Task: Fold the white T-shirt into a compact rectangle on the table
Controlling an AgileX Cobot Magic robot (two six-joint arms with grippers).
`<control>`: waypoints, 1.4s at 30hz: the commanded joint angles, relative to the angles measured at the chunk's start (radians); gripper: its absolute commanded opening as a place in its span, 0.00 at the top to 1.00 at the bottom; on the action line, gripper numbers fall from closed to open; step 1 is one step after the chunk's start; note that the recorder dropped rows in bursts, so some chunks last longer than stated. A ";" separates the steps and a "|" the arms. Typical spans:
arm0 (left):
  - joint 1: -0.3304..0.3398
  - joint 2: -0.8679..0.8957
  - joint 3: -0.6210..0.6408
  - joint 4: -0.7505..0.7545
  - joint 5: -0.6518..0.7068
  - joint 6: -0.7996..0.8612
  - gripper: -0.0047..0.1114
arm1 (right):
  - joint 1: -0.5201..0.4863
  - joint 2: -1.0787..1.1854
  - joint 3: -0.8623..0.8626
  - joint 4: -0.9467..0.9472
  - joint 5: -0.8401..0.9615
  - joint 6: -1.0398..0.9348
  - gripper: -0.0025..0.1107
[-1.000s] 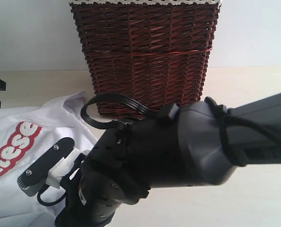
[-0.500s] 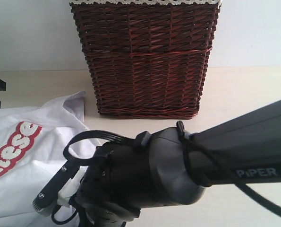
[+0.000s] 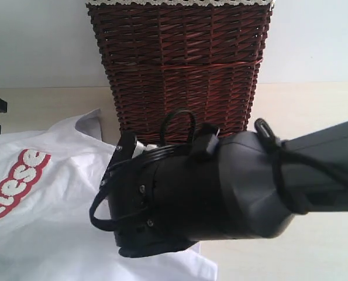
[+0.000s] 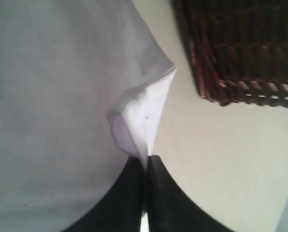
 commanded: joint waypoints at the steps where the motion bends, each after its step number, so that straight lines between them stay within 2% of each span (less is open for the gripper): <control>1: -0.002 -0.004 0.000 -0.007 -0.001 0.009 0.96 | -0.041 -0.037 -0.006 -0.069 0.082 0.008 0.98; 5: -0.002 -0.004 0.000 -0.007 0.005 0.009 0.96 | -0.135 -0.039 -0.006 -0.077 0.113 -0.023 0.98; 7: -0.002 -0.004 0.000 -0.007 0.005 0.014 0.96 | -0.213 -0.039 -0.006 -0.134 0.083 -0.008 0.98; 8: -0.002 -0.004 0.000 -0.005 0.005 0.018 0.96 | -0.259 -0.039 -0.006 -0.142 0.012 0.006 0.96; 10: -0.002 -0.004 0.000 -0.005 0.027 0.043 0.96 | -0.327 -0.039 -0.006 -0.212 -0.129 0.041 0.72; 11: -0.002 -0.004 0.000 0.002 0.058 0.058 0.96 | -0.330 -0.046 -0.006 -0.253 -0.107 0.070 0.61; 12: -0.002 -0.004 0.000 0.011 0.087 0.072 0.96 | -0.330 -0.073 -0.006 -0.235 -0.118 0.096 0.58; 14: -0.002 -0.004 0.000 0.063 0.131 0.067 0.96 | -0.330 -0.118 -0.006 -0.121 -0.256 0.043 0.60; 16: -0.002 -0.004 0.000 0.205 0.204 -0.016 0.96 | -0.330 -0.149 -0.006 0.059 -0.428 -0.115 0.69; 17: -0.002 -0.004 0.000 0.347 0.263 -0.154 0.96 | -0.330 -0.153 -0.006 0.153 -0.483 -0.207 0.79; 19: -0.002 -0.004 0.000 0.485 0.349 -0.277 0.96 | -0.330 -0.153 -0.006 0.230 -0.512 -0.265 0.91; 21: -0.005 -0.004 0.000 0.497 0.435 -0.283 0.96 | -0.330 -0.153 -0.004 0.232 -0.508 -0.268 0.98; 23: -0.027 -0.004 0.010 0.575 0.494 -0.306 0.96 | -0.330 -0.153 -0.004 0.232 -0.473 -0.275 0.98; 30: -0.061 0.098 0.038 0.604 0.297 -0.328 0.96 | -0.330 -0.153 0.041 0.233 -0.522 -0.279 0.98; 32: -0.061 0.153 0.034 0.706 0.198 -0.413 0.96 | -0.330 -0.153 0.040 0.231 -0.525 -0.279 0.98; 33: -0.059 0.182 0.014 0.784 0.125 -0.514 0.96 | -0.330 -0.153 0.040 0.231 -0.527 -0.279 0.98; 35: -0.059 0.220 -0.044 0.798 0.039 -0.586 0.96 | -0.330 -0.153 0.040 0.233 -0.529 -0.279 0.98; 42: -0.092 0.279 -0.200 0.726 0.015 -0.589 0.96 | -0.330 -0.153 0.040 0.233 -0.542 -0.279 0.98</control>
